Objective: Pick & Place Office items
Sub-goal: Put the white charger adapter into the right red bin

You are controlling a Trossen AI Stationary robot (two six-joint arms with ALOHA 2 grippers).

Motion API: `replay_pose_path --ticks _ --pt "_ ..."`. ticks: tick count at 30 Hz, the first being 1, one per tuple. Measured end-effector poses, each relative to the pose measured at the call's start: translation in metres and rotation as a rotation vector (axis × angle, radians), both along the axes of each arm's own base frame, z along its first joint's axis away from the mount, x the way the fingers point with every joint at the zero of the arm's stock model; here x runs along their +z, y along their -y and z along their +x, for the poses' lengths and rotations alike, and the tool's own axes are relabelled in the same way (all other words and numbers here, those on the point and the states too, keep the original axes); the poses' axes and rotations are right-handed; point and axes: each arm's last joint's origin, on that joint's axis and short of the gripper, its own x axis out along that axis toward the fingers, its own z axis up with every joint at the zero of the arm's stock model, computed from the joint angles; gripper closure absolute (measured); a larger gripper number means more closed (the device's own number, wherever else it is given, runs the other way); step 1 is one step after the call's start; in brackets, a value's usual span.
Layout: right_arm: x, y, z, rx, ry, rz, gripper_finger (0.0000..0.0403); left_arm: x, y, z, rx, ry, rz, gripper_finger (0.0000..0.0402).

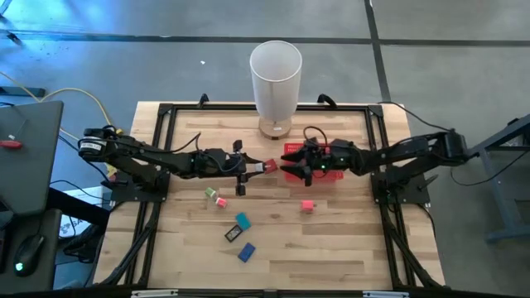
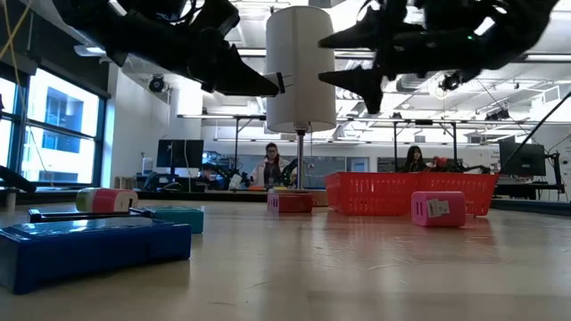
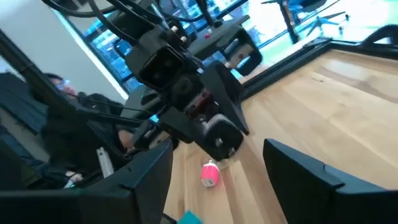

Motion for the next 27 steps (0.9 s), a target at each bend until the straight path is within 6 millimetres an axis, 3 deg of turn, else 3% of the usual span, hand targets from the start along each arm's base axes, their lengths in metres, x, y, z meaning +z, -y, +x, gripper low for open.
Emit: replay_pose_path --ticks 8,27 --pt "0.013 0.006 0.021 0.028 -0.042 -0.033 0.0162 0.000 0.000 0.000 0.000 0.000 -0.001 0.0277" --pt "0.007 0.006 0.021 -0.014 -0.116 -0.075 0.0162 0.001 -0.001 0.000 0.020 0.009 0.018 0.0277"
